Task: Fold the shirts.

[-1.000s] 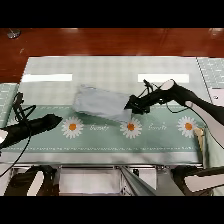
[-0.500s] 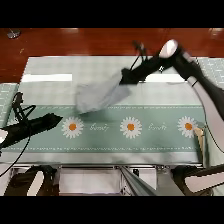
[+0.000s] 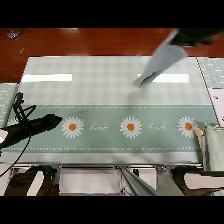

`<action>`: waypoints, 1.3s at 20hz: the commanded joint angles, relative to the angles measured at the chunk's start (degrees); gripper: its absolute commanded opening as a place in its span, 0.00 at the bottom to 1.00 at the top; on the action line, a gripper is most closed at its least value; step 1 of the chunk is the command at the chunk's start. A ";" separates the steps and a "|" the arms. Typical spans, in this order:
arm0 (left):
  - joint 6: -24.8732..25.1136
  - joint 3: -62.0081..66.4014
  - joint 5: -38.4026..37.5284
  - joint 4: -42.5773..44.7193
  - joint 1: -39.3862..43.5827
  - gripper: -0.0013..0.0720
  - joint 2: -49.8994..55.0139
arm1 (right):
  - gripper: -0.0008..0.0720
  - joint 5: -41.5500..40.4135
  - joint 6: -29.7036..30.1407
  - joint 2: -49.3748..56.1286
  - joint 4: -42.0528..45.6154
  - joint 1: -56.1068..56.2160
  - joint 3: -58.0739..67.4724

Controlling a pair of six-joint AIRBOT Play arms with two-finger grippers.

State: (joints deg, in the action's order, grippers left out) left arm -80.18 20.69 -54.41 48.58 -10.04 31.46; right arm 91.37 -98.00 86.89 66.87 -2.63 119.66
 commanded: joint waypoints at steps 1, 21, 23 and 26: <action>0.02 -0.02 -0.28 0.00 -0.04 0.05 0.02 | 0.05 8.63 -5.09 -4.87 0.98 -12.83 1.14; 0.02 -0.02 7.15 -0.61 11.28 0.05 0.26 | 0.86 11.19 -0.81 -46.99 35.65 -56.41 -56.22; 0.00 0.09 9.33 -0.63 11.98 0.05 0.26 | 0.86 8.46 2.19 -44.28 27.52 -56.41 -54.58; 0.04 3.30 10.54 -0.61 9.86 0.05 0.83 | 0.86 0.87 4.48 -39.93 12.85 -56.30 -48.35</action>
State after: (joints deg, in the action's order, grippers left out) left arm -80.16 21.87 -46.19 47.94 0.34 31.90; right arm 98.85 -95.70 44.25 92.44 -58.61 68.25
